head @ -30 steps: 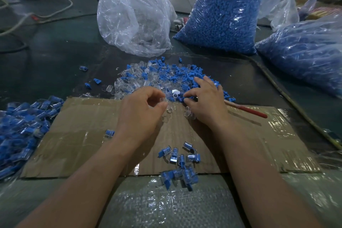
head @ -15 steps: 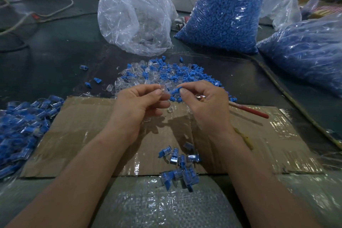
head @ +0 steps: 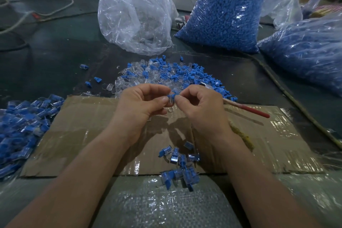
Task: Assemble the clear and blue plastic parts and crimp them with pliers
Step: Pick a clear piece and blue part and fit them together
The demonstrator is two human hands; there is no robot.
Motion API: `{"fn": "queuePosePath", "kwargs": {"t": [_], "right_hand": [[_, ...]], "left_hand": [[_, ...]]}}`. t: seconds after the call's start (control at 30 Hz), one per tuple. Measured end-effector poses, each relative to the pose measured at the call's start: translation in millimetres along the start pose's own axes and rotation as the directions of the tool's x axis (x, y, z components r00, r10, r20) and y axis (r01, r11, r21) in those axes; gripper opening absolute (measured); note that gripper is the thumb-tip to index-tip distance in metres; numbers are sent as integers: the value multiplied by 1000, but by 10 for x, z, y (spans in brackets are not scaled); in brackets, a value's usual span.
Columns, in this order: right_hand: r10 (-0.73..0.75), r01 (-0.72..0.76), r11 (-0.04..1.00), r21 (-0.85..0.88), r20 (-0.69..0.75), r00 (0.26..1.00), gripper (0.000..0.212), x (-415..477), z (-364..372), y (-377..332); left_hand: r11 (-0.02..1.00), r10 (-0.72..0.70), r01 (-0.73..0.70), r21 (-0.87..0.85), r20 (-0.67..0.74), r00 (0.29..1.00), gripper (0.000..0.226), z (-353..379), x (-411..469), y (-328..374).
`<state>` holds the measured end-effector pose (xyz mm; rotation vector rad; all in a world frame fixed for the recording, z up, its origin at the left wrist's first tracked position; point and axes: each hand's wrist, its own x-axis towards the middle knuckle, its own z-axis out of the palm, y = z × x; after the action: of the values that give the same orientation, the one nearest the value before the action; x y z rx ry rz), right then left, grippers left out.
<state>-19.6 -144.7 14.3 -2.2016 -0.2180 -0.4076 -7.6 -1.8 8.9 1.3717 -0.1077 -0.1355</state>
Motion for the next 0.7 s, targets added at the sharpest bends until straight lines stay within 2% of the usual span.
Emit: {"fn": "queuePosePath", "kwargs": {"t": [0.13, 0.33, 0.53, 0.63, 0.7], "right_hand": [[-45, 45, 999, -11, 54, 998, 30, -12, -21, -9], [-125, 127, 991, -44, 55, 991, 19, -27, -67, -4], [-185, 192, 977, -90, 80, 979, 12, -33, -99, 5], [-181, 191, 976, -105, 94, 979, 12, -32, -105, 6], [-132, 136, 990, -27, 103, 986, 15, -34, -111, -1]], "left_hand": [[1000, -6, 6, 8, 23, 1000, 18, -12, 6, -11], [997, -50, 54, -54, 78, 996, 23, -27, 25, -19], [989, -83, 98, -113, 132, 988, 18, -48, 35, -18], [988, -94, 110, -111, 141, 986, 18, -41, 33, -21], [984, -100, 121, -131, 151, 983, 18, -38, 28, -4]]}}
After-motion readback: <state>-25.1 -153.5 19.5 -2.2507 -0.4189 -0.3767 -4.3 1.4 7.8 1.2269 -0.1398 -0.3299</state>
